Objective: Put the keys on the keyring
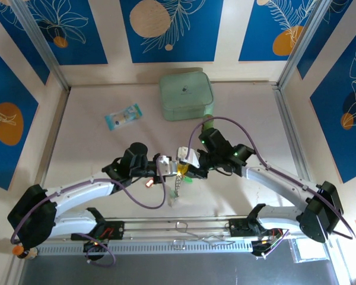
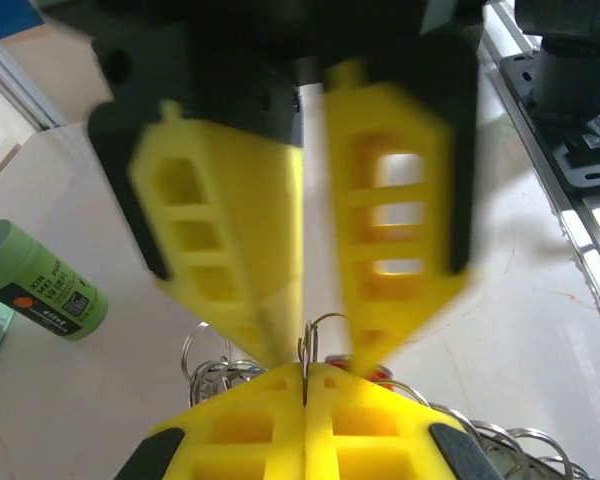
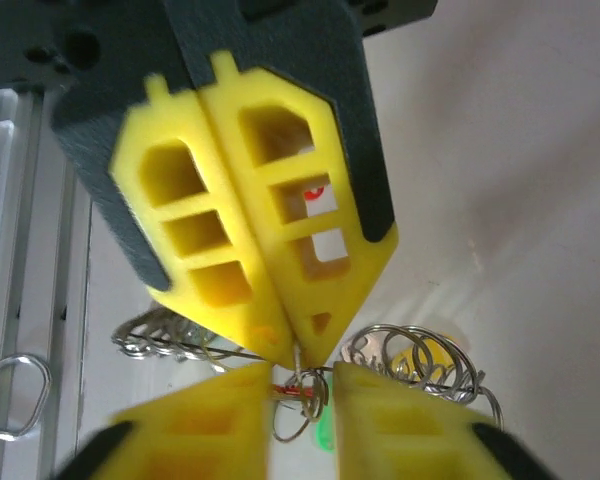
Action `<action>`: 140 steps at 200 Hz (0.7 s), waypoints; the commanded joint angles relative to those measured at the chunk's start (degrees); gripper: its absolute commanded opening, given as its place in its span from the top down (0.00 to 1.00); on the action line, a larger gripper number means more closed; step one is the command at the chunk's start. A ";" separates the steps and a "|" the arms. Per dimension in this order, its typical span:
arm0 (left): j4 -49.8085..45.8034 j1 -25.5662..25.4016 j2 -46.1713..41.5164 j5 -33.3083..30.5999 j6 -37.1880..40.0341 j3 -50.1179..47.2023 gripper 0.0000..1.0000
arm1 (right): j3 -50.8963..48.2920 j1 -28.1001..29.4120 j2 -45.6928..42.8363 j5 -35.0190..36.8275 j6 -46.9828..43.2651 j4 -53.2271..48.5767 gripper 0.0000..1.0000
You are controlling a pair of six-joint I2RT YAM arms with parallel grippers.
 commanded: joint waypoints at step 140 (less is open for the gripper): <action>12.55 -0.26 0.28 -2.02 -6.43 -4.65 1.00 | -17.85 -1.59 -11.78 1.10 26.17 23.70 0.66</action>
